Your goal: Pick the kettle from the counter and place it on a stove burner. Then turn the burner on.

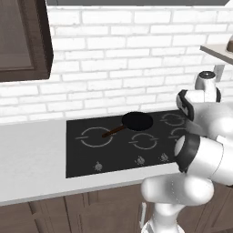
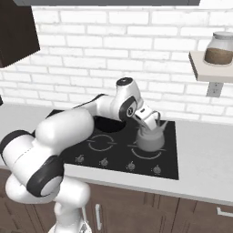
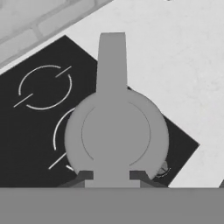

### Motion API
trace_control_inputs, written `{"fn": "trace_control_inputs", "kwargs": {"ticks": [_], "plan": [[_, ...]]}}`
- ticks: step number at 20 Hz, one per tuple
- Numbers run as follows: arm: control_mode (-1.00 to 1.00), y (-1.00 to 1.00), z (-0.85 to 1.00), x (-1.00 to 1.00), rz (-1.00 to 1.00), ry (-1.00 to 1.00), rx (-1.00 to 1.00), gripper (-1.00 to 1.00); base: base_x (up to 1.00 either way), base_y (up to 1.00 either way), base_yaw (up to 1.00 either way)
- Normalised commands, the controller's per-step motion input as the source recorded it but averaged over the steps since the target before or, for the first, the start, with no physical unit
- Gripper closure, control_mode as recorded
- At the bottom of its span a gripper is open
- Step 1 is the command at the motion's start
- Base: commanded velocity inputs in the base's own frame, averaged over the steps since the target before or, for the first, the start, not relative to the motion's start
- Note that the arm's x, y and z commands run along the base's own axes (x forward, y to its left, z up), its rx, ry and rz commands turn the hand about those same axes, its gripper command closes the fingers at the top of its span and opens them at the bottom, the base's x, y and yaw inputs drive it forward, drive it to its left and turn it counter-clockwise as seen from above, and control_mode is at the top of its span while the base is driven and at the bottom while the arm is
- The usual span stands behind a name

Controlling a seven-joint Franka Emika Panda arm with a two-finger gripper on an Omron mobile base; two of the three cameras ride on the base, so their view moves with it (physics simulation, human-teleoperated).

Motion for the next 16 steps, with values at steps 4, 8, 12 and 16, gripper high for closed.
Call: {"fn": "trace_control_inputs", "kwargs": {"ticks": [4, 8, 12, 16], "plan": [[-1.00, 0.13, 0.00, 0.21, 0.00, 0.04, 0.14, 1.00, 0.00, 0.00, 0.00], [-1.00, 0.20, 0.00, 0.36, 0.00, 0.01, 0.09, 1.00, 0.00, 0.00, 0.00], [-1.00, 0.04, -0.03, 0.31, 0.00, 0.00, 0.00, 1.00, 0.00, 0.00, 0.00], [-1.00, 0.00, -0.18, 0.21, 0.00, 0.00, 0.00, 1.00, 0.00, 0.00, 0.00]]}}
